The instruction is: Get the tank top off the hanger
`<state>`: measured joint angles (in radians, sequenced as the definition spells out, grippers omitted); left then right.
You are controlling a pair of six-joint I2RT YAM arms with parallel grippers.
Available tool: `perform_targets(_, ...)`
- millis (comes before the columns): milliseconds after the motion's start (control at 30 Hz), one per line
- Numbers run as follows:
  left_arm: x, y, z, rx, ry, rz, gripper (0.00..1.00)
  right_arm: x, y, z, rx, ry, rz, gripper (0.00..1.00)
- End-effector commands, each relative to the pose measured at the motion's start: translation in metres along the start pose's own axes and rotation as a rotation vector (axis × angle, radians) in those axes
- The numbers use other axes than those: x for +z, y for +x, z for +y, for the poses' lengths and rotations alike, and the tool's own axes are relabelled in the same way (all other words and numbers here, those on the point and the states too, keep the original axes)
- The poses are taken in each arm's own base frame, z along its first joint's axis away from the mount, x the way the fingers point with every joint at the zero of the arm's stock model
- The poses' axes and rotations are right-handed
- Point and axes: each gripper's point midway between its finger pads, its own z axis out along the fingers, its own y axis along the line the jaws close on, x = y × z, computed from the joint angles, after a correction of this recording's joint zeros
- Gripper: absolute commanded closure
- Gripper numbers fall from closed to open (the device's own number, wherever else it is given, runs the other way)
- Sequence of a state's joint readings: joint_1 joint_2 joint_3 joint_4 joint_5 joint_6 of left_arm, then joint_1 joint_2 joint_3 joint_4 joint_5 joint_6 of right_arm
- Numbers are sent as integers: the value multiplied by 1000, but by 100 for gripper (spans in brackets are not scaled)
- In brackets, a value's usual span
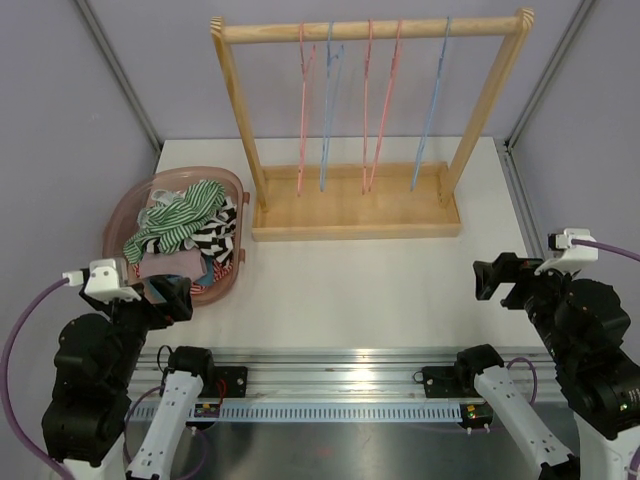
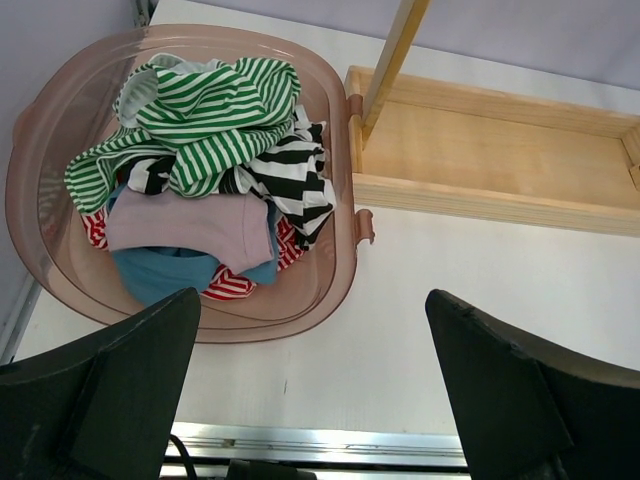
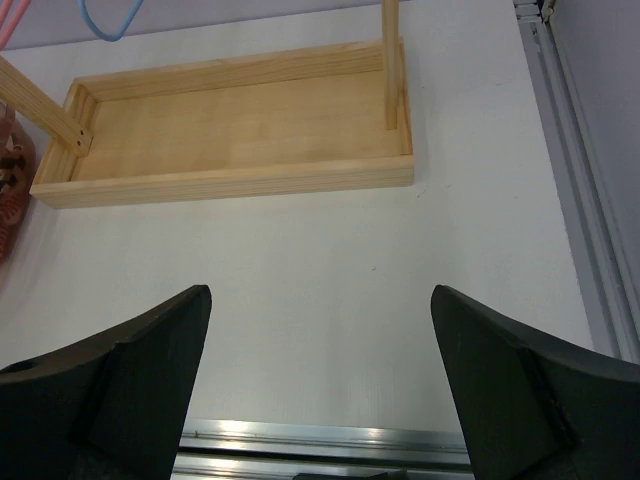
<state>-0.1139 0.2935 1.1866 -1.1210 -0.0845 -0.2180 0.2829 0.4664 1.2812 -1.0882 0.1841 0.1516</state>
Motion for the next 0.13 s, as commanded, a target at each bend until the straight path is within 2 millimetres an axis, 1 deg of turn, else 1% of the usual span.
perform_targets(0,2,-12,-6,5,35,-48,1,4,-6,-2,4,18,-23,1)
perform_targets(100,3,-13,-5,7,26,-55,1,7,-4,1,1,6,-8,0)
